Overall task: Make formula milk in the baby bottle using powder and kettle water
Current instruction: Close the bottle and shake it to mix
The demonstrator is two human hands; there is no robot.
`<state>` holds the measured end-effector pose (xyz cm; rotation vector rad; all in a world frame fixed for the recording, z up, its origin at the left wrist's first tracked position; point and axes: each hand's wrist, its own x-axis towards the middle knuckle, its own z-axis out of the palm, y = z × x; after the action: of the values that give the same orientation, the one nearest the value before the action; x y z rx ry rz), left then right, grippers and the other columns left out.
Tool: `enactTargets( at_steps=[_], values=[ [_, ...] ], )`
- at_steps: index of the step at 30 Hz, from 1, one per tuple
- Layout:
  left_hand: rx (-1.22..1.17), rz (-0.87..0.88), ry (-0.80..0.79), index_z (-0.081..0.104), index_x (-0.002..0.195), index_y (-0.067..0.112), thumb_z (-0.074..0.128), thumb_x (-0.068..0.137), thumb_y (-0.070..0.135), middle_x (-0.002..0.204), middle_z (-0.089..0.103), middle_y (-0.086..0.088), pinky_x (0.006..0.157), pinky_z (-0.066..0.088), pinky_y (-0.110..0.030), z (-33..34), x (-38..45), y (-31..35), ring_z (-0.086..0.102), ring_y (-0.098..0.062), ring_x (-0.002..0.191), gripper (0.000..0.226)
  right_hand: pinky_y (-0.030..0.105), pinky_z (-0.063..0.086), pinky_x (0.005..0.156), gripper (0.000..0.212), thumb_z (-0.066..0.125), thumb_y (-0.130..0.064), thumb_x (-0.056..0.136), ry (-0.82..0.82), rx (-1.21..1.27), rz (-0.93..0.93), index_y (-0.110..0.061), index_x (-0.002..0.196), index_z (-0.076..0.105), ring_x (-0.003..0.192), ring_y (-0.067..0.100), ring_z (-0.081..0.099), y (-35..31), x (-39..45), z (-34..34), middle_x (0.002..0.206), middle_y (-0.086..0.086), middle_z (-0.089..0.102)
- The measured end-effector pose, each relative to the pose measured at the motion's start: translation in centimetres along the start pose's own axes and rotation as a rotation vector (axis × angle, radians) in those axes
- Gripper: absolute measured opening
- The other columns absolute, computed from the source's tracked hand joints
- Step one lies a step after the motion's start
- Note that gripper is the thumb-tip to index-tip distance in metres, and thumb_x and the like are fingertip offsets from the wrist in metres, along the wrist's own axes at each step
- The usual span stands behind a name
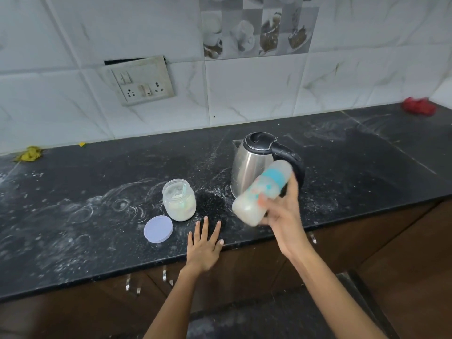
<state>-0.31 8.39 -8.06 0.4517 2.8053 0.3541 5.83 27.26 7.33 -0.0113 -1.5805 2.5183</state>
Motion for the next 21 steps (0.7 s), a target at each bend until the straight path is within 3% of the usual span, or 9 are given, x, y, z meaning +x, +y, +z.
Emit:
enactTargets(
  at_steps=[2, 6, 8, 11, 15, 19, 21],
  values=[
    [0.0, 0.0, -0.001, -0.006, 0.151, 0.036, 0.02, 0.102, 0.047, 0.16, -0.019, -0.003, 0.118, -0.007, -0.048, 0.0, -0.1, 0.1, -0.018, -0.027, 0.147, 0.057, 0.054, 0.059, 0.071, 0.087, 0.075, -0.006, 0.08, 0.047, 0.035, 0.014, -0.052, 0.14, 0.032, 0.113, 0.026, 0.065, 0.0, 0.2, 0.1, 0.124, 0.003, 0.061],
    [0.03, -0.004, -0.024, -0.005, 0.151, 0.033, 0.022, 0.102, 0.046, 0.159, -0.021, -0.003, 0.118, -0.007, -0.048, -0.1, 0.0, 0.0, -0.019, -0.027, 0.147, 0.058, 0.039, 0.059, 0.076, 0.103, 0.083, -0.005, 0.066, -0.265, -0.242, 0.134, -0.054, 0.14, 0.03, 0.11, 0.022, 0.066, 0.3, -0.6, -0.3, 0.123, 0.005, 0.064],
    [0.021, 0.0, -0.016, -0.006, 0.151, 0.034, 0.02, 0.102, 0.047, 0.16, -0.02, -0.003, 0.118, -0.006, -0.048, -0.1, 0.0, 0.0, -0.018, -0.027, 0.147, 0.057, 0.041, 0.059, 0.075, 0.099, 0.078, 0.002, 0.072, -0.154, -0.139, 0.037, -0.049, 0.142, 0.03, 0.11, 0.022, 0.066, 0.0, 0.3, -0.3, 0.124, 0.002, 0.065],
    [0.01, 0.003, -0.006, -0.007, 0.151, 0.035, 0.02, 0.102, 0.046, 0.16, -0.02, -0.002, 0.118, -0.006, -0.048, -0.1, -0.1, 0.2, -0.018, -0.027, 0.147, 0.057, 0.056, 0.058, 0.073, 0.092, 0.073, -0.003, 0.08, 0.009, 0.005, 0.025, -0.051, 0.143, 0.027, 0.114, 0.028, 0.065, -0.2, 1.0, 0.1, 0.128, 0.007, 0.062],
    [0.052, 0.0, -0.021, -0.009, 0.151, 0.029, 0.024, 0.102, 0.043, 0.159, -0.021, -0.003, 0.118, -0.007, -0.048, -0.1, -0.2, 0.0, -0.019, -0.027, 0.147, 0.061, 0.039, 0.059, 0.077, 0.107, 0.084, -0.007, 0.066, -0.344, -0.311, 0.191, -0.056, 0.141, 0.027, 0.109, 0.024, 0.068, 0.6, -0.1, -0.4, 0.118, -0.002, 0.068],
    [-0.01, -0.039, 0.062, -0.007, 0.152, 0.028, 0.017, 0.103, 0.042, 0.161, -0.015, -0.001, 0.119, -0.005, -0.044, -0.1, -0.4, 0.7, -0.014, -0.023, 0.148, 0.056, 0.049, 0.059, 0.071, 0.099, 0.081, -0.006, 0.072, -0.049, -0.057, 0.083, -0.049, 0.144, 0.029, 0.111, 0.026, 0.066, 0.0, 0.7, -0.5, 0.126, 0.006, 0.063],
    [0.002, -0.063, 0.098, -0.006, 0.152, 0.029, 0.015, 0.103, 0.041, 0.161, -0.014, 0.0, 0.119, -0.004, -0.043, 0.0, -0.6, 1.2, -0.013, -0.022, 0.148, 0.055, 0.05, 0.059, 0.068, 0.098, 0.081, -0.009, 0.072, -0.056, -0.1, 0.111, -0.053, 0.142, 0.028, 0.111, 0.026, 0.067, 0.0, 0.8, -0.7, 0.124, 0.007, 0.064]
  ],
)
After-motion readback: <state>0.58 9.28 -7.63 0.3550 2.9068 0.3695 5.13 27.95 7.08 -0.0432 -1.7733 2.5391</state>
